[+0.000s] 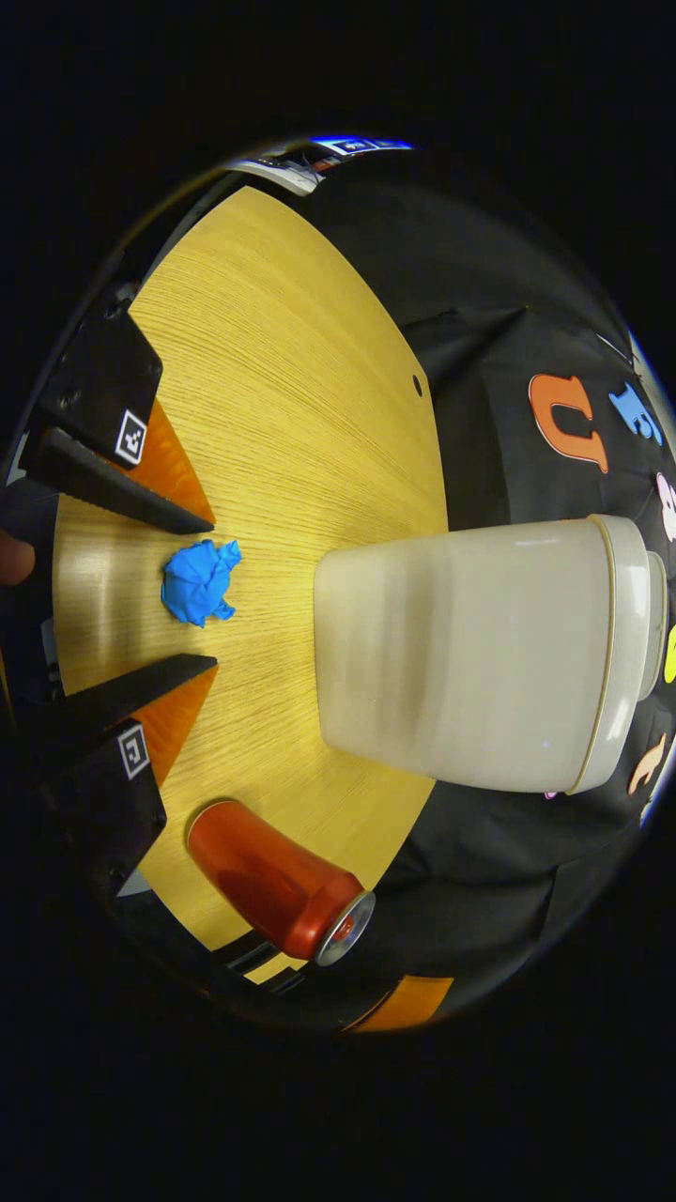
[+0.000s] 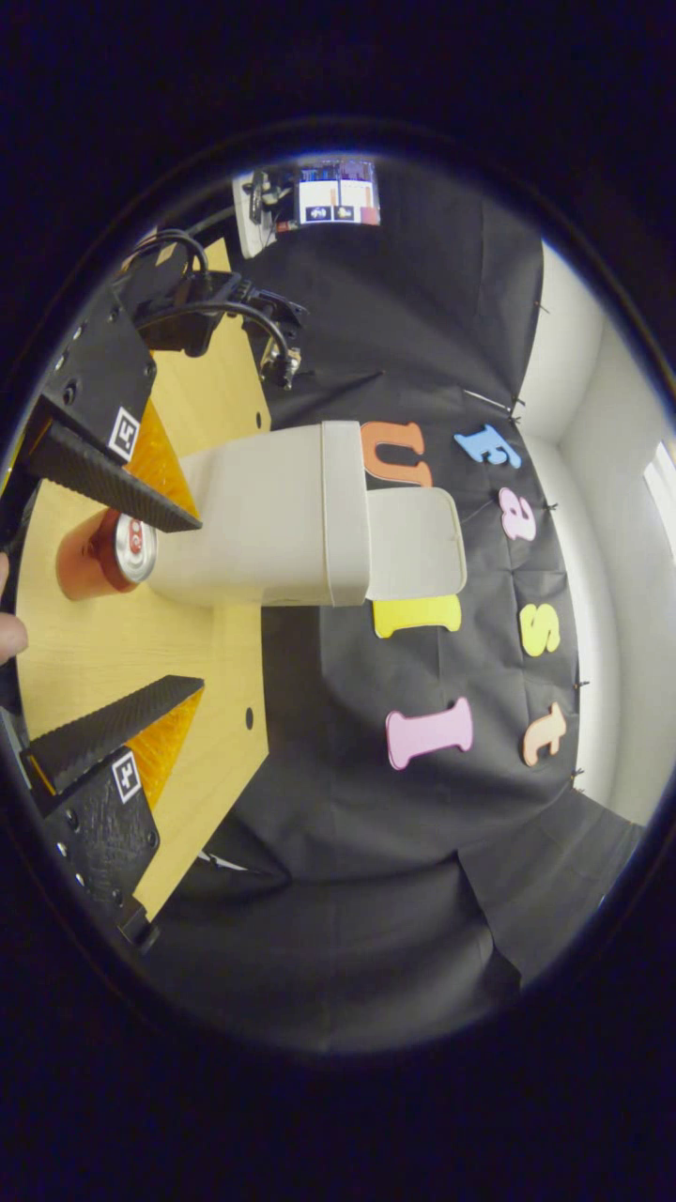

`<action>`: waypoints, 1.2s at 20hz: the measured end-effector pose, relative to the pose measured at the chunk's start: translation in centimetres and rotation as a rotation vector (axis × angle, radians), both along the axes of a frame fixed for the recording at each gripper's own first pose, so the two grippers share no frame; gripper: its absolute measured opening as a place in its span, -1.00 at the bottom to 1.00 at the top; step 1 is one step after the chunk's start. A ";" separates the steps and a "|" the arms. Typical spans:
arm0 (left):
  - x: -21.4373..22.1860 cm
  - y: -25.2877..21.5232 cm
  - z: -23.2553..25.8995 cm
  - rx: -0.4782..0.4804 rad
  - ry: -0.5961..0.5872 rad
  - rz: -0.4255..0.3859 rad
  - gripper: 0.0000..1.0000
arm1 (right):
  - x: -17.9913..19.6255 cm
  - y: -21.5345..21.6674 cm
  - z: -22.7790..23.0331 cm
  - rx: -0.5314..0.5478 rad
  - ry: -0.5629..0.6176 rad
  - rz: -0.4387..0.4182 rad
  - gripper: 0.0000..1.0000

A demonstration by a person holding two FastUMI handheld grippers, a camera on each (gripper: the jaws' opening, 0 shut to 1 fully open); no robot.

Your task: Press the lid of the desktop garbage bin to open it, pick up the crumpled paper on the desktop and throw it into the bin, then pick up the pop can on the desktop and drop it into the bin, and finally close the garbage bin lid.

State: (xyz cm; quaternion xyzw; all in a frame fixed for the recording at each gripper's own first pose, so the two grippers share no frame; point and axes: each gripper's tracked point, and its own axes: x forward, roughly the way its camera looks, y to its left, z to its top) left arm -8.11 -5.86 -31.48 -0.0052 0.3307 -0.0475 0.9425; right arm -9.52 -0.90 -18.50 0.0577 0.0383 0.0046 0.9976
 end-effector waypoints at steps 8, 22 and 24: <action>-0.1 0.1 -0.2 -0.002 0.002 0.054 0.00 | -0.9 1.4 -0.9 -0.011 0.014 0.024 0.91; 1.0 1.4 5.5 -0.013 -0.149 0.079 -0.24 | -0.6 2.6 -3.2 0.014 0.071 0.009 0.91; 1.5 2.2 7.4 -0.025 -0.195 0.099 -0.24 | -0.1 2.9 -4.3 0.004 0.101 0.006 0.91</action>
